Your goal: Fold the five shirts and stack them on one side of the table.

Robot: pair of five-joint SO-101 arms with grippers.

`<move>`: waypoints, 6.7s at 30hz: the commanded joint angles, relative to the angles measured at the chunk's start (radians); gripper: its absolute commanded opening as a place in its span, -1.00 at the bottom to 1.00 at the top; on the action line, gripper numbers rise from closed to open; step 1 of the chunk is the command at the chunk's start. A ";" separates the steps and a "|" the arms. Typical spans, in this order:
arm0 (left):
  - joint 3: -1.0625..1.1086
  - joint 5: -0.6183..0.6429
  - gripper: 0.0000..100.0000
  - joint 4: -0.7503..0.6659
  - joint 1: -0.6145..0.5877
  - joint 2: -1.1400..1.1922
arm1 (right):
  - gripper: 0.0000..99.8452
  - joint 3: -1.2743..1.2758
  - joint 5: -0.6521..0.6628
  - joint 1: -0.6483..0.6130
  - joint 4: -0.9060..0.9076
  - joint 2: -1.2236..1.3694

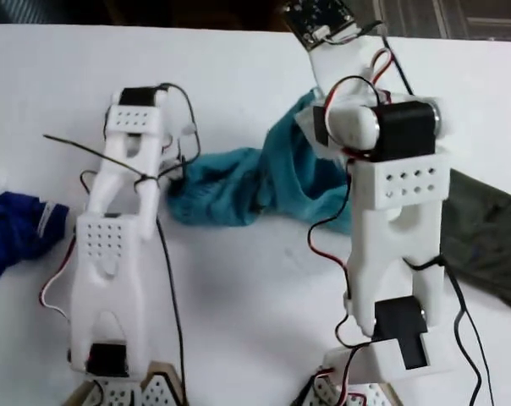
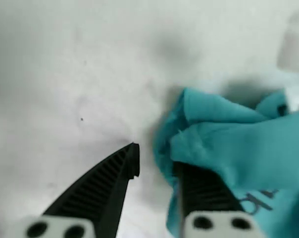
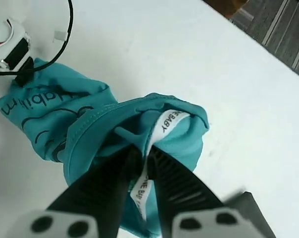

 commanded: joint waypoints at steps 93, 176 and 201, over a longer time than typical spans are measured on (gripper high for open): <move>0.559 -0.500 -0.95 0.012 0.077 -1.128 | -0.96 1.158 0.226 0.071 0.019 -1.026; 1.296 -0.503 -0.95 -0.459 -0.017 -1.129 | -0.96 0.471 0.114 -0.056 0.025 0.125; 1.265 -0.503 -0.95 -0.462 -0.020 -1.126 | -0.47 0.999 0.255 -0.239 0.022 -0.122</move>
